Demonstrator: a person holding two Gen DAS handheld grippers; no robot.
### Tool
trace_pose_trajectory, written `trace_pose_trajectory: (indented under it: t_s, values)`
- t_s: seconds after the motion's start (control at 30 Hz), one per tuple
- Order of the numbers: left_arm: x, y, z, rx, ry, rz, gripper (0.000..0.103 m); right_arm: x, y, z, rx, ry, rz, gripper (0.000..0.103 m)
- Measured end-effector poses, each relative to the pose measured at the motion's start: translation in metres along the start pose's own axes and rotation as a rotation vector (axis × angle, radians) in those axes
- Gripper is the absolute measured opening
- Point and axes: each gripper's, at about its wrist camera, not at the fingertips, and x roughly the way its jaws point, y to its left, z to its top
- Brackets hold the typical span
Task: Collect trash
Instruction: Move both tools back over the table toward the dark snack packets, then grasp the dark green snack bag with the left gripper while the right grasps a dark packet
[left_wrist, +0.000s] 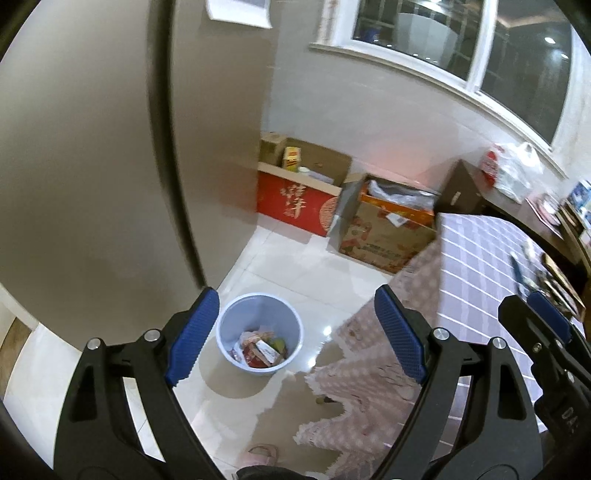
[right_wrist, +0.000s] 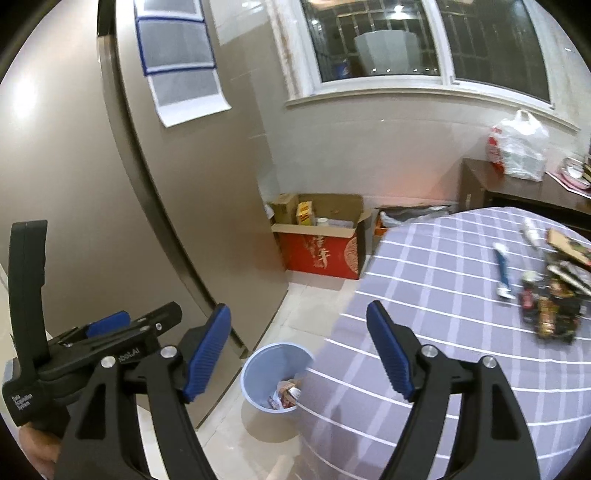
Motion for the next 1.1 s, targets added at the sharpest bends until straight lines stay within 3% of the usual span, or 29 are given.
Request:
trace_pose_trajectory:
  t_s: [0.2, 0.53, 0.7, 0.9, 1.03, 1.1]
  values:
    - [-0.009, -0.068, -0.014, 0.087, 0.019, -0.066, 0.085, -0.035, -0.053, -0.009, 0.05, -0.009, -0.059, 0.075]
    - [0.001, -0.184, -0.041, 0.246, 0.086, -0.178, 0.085, -0.073, -0.184, -0.033, 0.194, 0.029, -0.208, 0.075]
    - [0.016, -0.217, -0.048, 0.293, 0.119, -0.197, 0.085, -0.059, -0.241, -0.04, 0.281, 0.1, -0.215, 0.075]
    - [0.032, -0.235, -0.043, 0.299, 0.142, -0.205, 0.085, -0.032, -0.265, -0.032, 0.314, 0.131, -0.186, 0.074]
    - [0.038, -0.243, -0.04, 0.302, 0.155, -0.211, 0.085, -0.017, -0.274, -0.029, 0.335, 0.146, -0.149, 0.052]
    - [0.041, -0.251, -0.04, 0.312, 0.161, -0.217, 0.085, -0.013, -0.276, -0.029, 0.329, 0.163, -0.134, 0.024]
